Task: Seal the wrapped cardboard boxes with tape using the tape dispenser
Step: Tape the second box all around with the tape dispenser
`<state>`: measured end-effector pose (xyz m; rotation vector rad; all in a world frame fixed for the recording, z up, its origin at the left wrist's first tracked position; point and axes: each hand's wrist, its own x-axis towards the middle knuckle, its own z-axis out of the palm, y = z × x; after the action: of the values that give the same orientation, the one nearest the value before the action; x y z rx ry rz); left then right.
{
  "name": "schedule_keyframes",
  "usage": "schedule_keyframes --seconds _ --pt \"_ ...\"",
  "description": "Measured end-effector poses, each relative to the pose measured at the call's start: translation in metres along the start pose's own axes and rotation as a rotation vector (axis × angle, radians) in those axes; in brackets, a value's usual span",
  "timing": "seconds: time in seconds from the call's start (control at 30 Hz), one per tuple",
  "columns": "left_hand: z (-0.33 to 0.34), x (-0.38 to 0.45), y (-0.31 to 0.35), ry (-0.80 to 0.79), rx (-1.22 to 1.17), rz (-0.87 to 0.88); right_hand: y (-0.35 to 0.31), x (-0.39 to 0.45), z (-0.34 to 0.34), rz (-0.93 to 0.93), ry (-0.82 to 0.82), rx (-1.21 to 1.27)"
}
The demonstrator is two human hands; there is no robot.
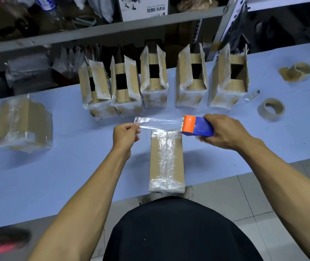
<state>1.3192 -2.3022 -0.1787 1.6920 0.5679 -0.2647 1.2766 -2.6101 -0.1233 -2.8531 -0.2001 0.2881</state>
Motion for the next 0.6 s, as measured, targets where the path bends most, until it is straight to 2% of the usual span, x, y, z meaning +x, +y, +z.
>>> schedule_keyframes --seconds 0.23,0.3,0.43,0.5,0.57,0.6 --pt "0.018 0.000 -0.033 -0.005 0.047 -0.040 0.011 0.002 0.012 0.069 -0.078 -0.007" --pt "0.028 -0.002 -0.038 -0.009 0.036 -0.097 0.009 0.002 0.018 0.094 -0.092 0.009" --pt "0.047 -0.006 -0.043 -0.054 -0.236 -0.416 0.005 0.002 0.026 0.111 -0.110 0.033" --pt "0.046 -0.004 -0.043 -0.116 -0.269 -0.557 0.006 0.002 0.029 0.113 -0.112 0.042" --pt "0.045 -0.002 -0.038 -0.097 -0.193 -0.553 0.006 0.000 0.032 0.115 -0.105 0.057" --pt "0.046 0.000 -0.034 -0.053 -0.114 -0.469 0.005 0.001 0.033 0.113 -0.099 0.067"
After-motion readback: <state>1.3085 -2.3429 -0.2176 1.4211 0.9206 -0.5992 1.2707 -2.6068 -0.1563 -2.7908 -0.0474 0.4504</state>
